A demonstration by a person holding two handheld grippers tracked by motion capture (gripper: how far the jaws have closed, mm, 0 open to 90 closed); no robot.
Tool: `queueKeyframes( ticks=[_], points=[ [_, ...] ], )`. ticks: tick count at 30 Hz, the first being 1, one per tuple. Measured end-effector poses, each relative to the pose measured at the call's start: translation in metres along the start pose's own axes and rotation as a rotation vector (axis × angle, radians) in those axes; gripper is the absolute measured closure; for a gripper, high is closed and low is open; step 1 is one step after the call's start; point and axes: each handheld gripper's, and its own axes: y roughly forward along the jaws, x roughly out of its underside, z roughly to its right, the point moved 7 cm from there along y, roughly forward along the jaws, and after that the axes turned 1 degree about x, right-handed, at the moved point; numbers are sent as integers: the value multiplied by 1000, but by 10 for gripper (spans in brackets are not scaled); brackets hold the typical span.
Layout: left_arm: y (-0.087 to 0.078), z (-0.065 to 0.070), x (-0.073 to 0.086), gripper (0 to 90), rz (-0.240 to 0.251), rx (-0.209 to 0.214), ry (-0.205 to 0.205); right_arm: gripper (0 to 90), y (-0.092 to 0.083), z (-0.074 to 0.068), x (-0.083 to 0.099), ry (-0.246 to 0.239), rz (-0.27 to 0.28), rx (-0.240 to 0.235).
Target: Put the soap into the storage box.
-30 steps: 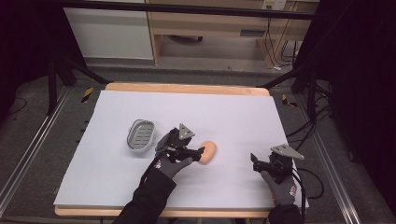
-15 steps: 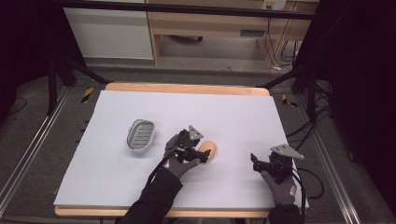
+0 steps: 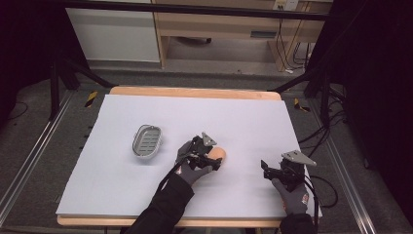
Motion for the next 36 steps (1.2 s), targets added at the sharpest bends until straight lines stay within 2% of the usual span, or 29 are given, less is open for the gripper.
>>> queueKeyframes(
  ticks=[9, 18, 31, 36],
  points=[
    [9, 5, 0, 241, -23, 2, 14, 102, 0, -1, 0, 4, -2, -5],
    [18, 6, 1, 243, -44, 5, 1, 102, 0, 0, 0, 1, -6, -2],
    [25, 7, 4, 263, -80, 11, 5, 103, 1, -1, 0, 5, -9, -5],
    [27, 8, 4, 270, -103, 0, 24, 103, 1, -1, 1, 4, -12, -7]
  ],
)
